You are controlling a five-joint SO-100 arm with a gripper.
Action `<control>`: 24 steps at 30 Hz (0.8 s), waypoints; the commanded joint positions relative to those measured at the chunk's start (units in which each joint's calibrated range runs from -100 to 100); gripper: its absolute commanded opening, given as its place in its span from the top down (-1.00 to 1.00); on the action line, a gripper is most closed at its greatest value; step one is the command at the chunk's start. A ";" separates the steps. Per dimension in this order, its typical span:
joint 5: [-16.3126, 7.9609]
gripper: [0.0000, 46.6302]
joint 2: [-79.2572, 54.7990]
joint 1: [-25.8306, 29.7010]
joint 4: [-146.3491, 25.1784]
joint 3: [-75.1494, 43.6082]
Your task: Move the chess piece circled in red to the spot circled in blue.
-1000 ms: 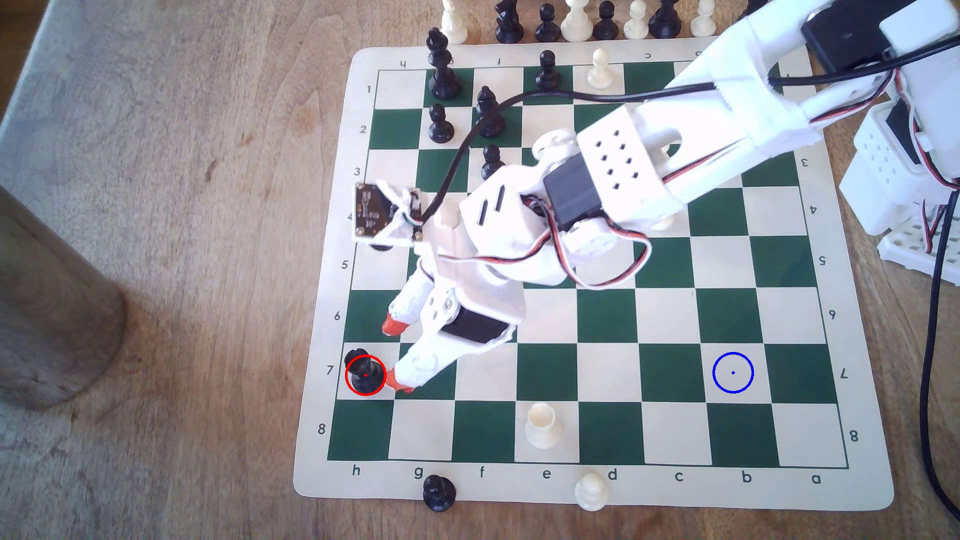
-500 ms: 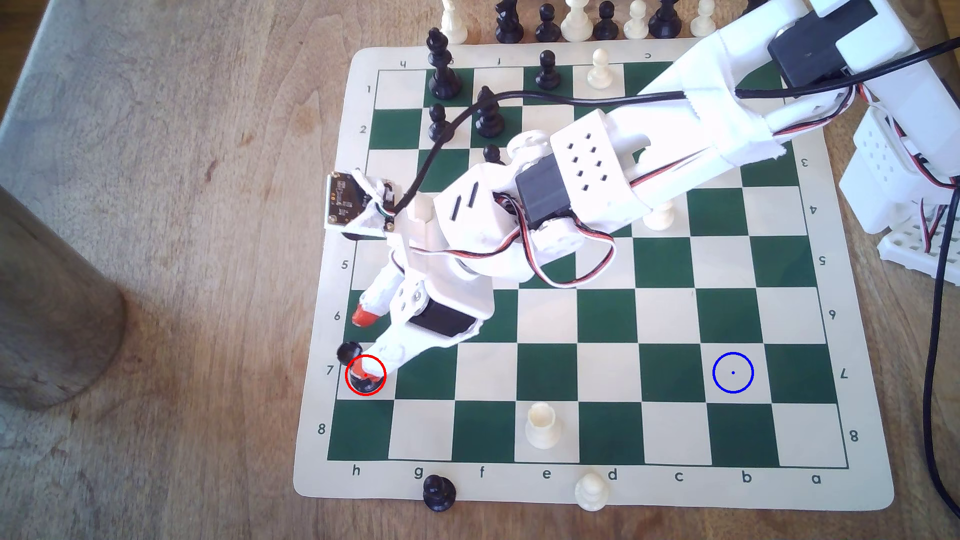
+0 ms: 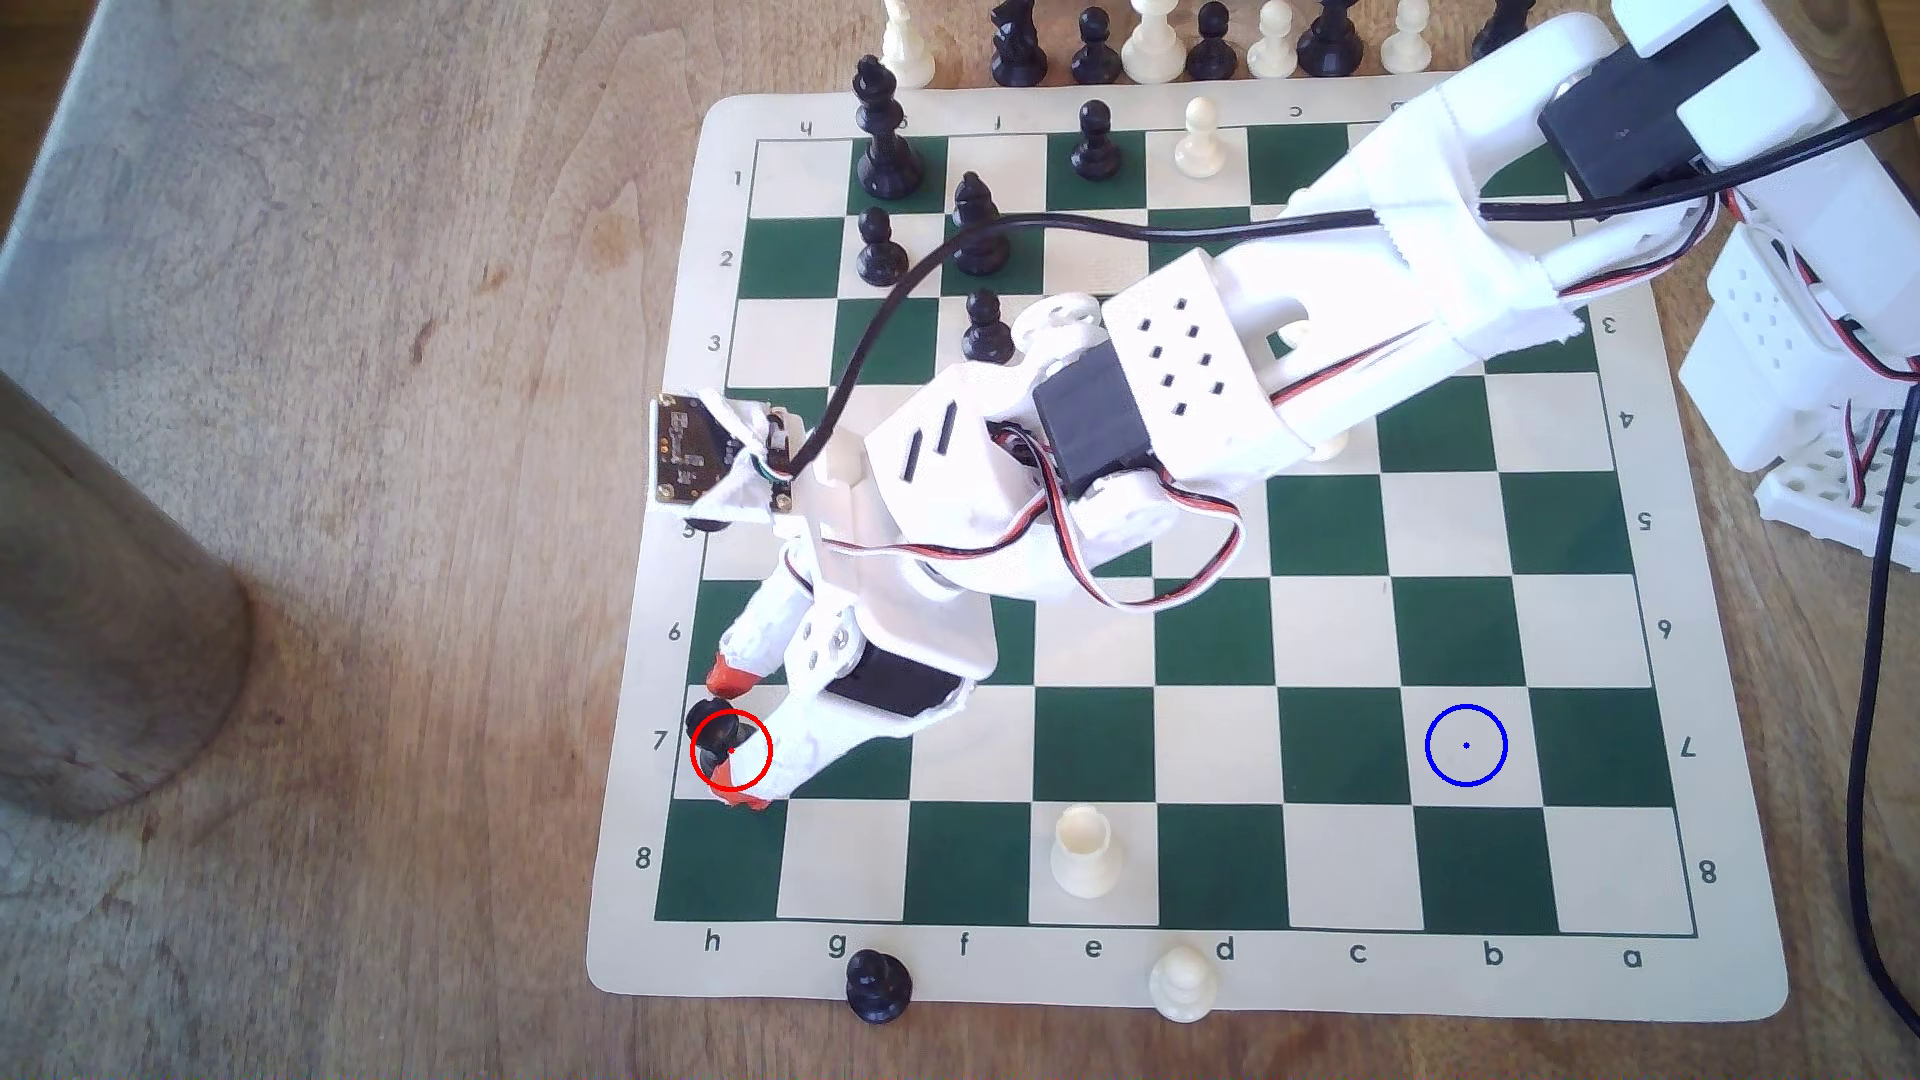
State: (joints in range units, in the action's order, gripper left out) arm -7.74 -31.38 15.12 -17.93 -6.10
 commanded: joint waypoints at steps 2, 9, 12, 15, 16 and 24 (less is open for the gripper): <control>-0.29 0.33 0.73 -0.22 0.57 -5.41; -0.29 0.36 0.39 -0.22 0.89 -6.59; -0.29 0.36 0.31 -0.37 1.06 -7.05; -0.34 0.36 0.39 -0.30 1.06 -7.86; -0.39 0.39 0.39 -0.30 1.06 -7.95; -0.44 0.99 0.82 0.17 2.04 -7.41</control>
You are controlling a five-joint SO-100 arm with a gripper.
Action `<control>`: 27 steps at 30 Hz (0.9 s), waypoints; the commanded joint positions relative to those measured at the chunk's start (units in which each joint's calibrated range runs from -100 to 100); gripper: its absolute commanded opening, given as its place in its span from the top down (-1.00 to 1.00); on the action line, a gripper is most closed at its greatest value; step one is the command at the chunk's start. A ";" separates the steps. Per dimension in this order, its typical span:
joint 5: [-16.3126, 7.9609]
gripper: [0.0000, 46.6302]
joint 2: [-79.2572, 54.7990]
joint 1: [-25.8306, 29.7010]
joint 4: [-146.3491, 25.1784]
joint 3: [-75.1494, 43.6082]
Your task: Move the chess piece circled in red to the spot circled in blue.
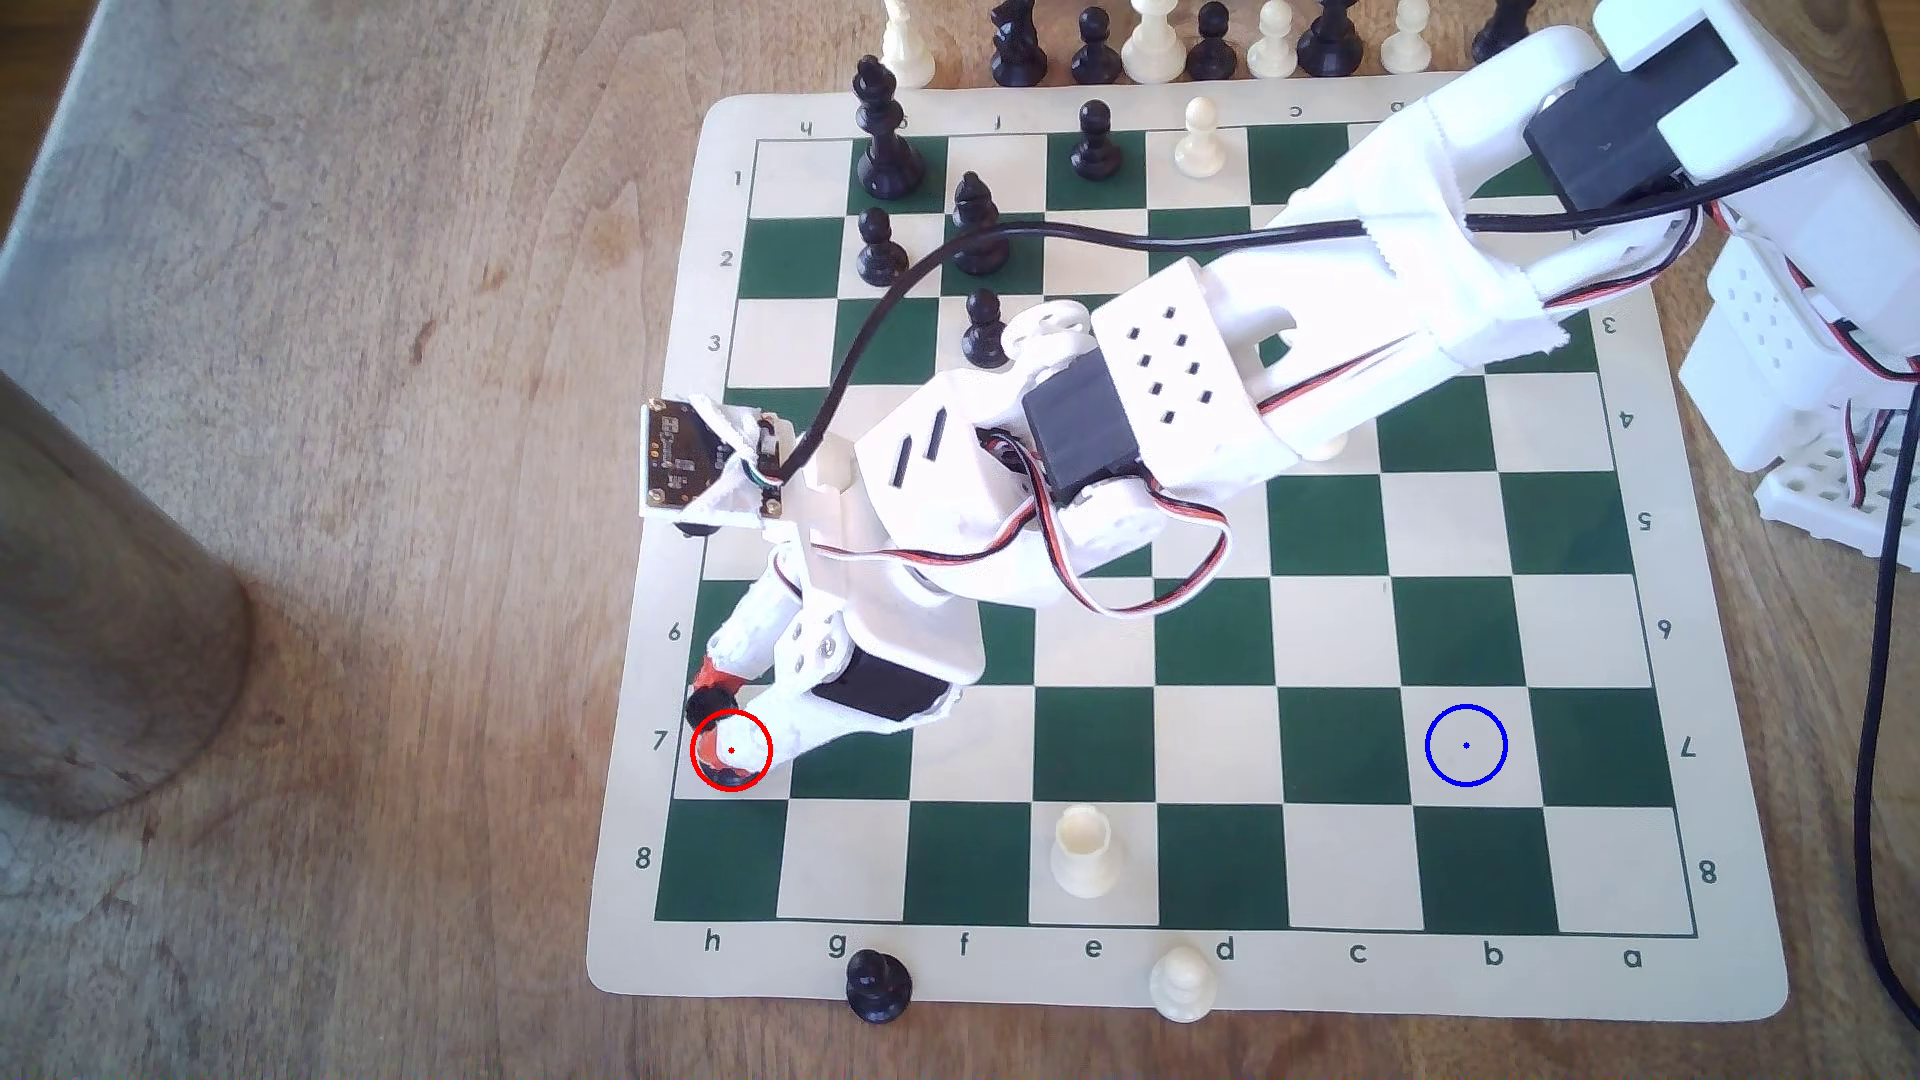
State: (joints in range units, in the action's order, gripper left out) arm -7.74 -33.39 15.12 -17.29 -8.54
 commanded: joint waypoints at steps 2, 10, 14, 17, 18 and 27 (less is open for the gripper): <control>-0.44 0.99 2.83 0.17 1.40 -4.97; -2.59 0.99 8.94 -1.86 -1.38 -6.42; -2.59 0.99 17.26 -2.72 -5.72 -3.06; -2.39 0.99 27.11 -2.02 -6.95 5.37; -2.39 0.99 30.16 -1.78 -7.20 8.00; -2.30 0.99 58.18 2.29 -5.89 43.63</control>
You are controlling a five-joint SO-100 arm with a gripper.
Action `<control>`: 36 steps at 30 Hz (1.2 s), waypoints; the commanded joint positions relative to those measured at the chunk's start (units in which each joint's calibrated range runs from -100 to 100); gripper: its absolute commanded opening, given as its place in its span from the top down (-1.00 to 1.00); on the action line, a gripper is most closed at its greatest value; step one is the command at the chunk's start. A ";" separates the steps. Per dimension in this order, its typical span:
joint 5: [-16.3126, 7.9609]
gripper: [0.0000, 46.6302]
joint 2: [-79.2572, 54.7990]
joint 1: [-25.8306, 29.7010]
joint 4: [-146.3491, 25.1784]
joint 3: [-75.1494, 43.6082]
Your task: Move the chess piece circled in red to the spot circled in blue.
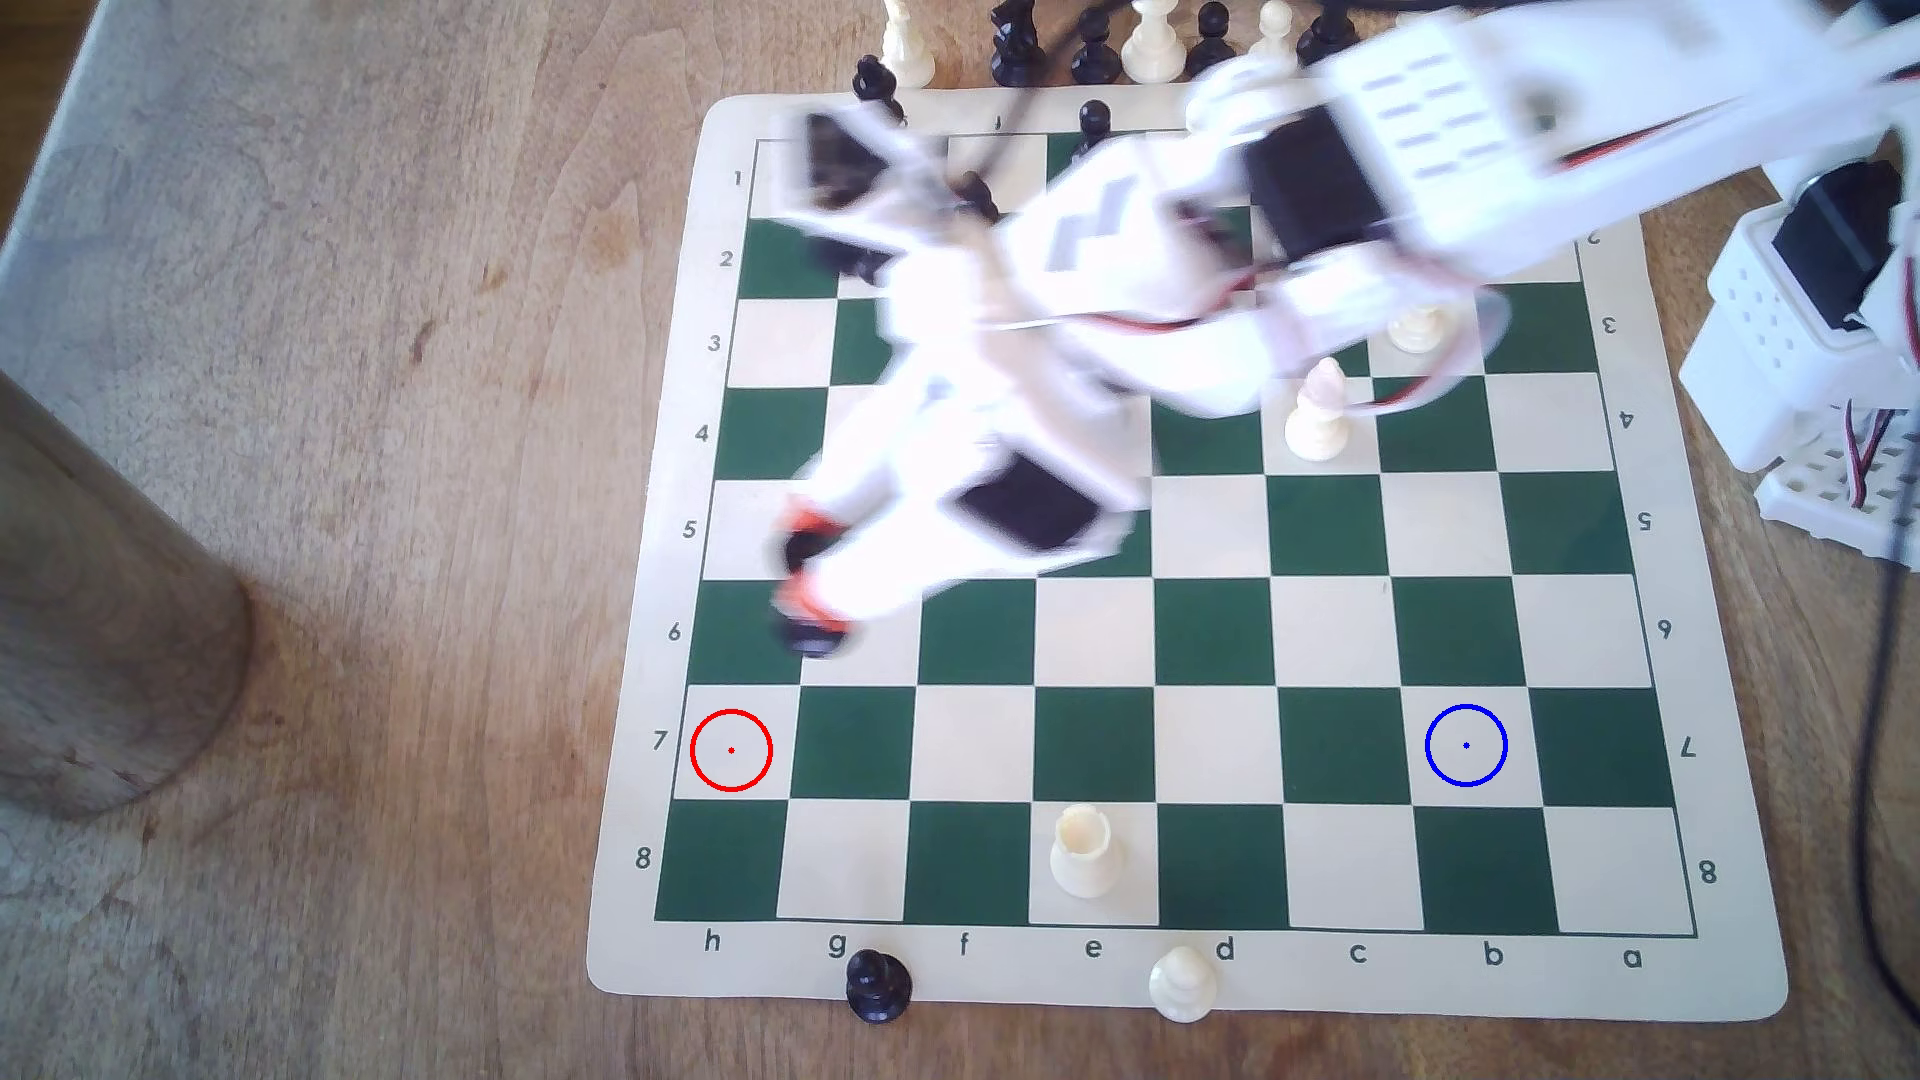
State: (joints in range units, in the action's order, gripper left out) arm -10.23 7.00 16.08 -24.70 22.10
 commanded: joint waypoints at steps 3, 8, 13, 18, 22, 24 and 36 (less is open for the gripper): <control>0.20 0.99 23.31 2.19 3.90 23.32; 0.05 0.99 29.00 4.77 4.64 32.21; 0.00 0.99 33.24 8.52 3.16 38.37; -0.05 0.99 36.98 10.71 1.61 44.27; 0.05 0.99 41.73 10.87 -0.69 48.44; 0.00 0.99 43.85 10.63 -1.26 50.34; -1.76 0.99 63.46 12.12 -13.96 59.05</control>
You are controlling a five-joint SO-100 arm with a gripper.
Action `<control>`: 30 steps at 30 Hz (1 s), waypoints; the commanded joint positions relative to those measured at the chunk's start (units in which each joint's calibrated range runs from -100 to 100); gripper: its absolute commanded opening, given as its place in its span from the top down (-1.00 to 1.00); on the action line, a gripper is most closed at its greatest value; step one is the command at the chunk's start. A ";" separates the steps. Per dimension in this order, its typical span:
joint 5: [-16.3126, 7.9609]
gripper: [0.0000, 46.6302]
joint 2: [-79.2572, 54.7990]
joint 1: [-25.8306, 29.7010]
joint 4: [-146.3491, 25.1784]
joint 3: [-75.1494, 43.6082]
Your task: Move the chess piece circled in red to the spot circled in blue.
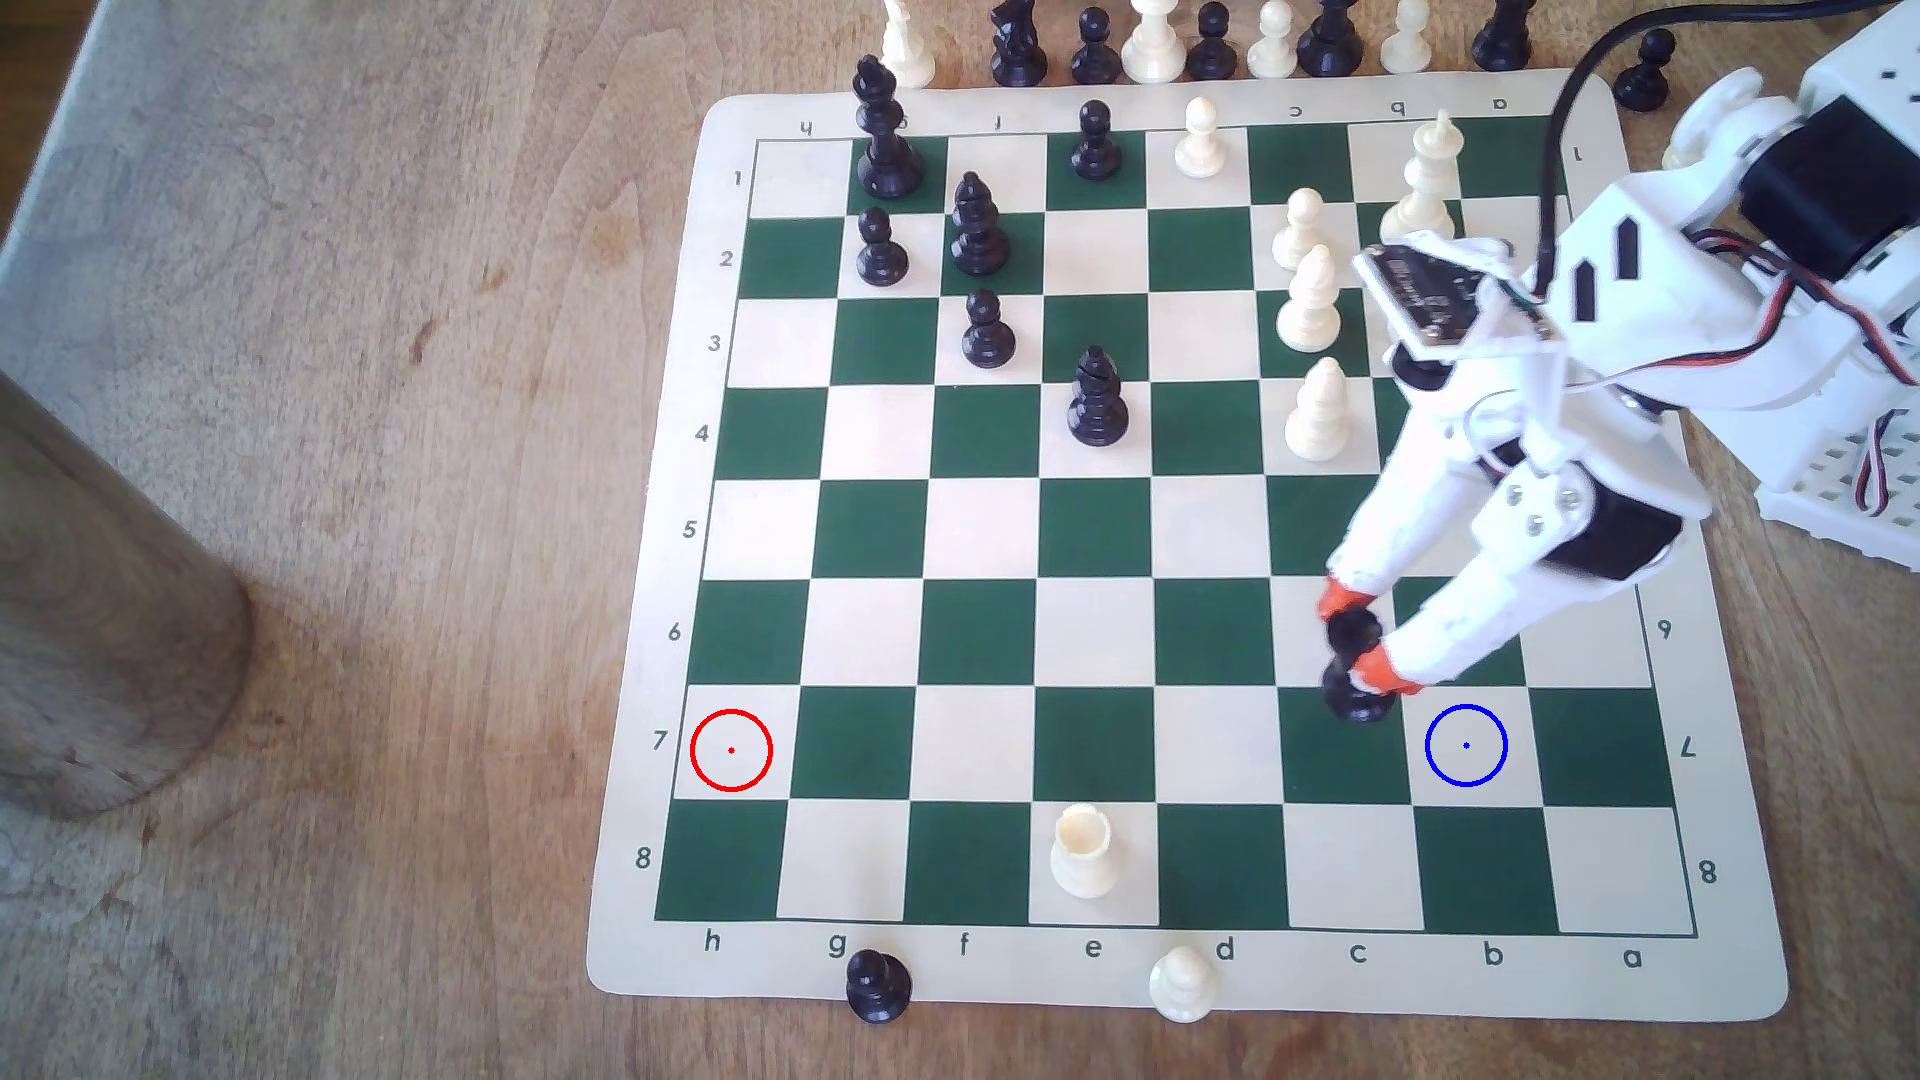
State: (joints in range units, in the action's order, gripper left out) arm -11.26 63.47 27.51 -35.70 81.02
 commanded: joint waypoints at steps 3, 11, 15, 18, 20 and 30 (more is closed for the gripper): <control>-1.27 0.99 10.72 1.24 -4.43 3.29; -2.25 0.99 15.22 3.66 -5.17 9.19; -2.69 0.99 15.48 5.70 -5.17 10.91; -2.74 0.99 15.39 6.16 -5.01 11.09; -2.69 0.99 15.14 5.93 -4.11 11.45; -2.39 0.99 11.40 5.62 0.23 13.27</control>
State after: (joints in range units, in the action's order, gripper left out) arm -13.89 75.79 33.11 -36.89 95.84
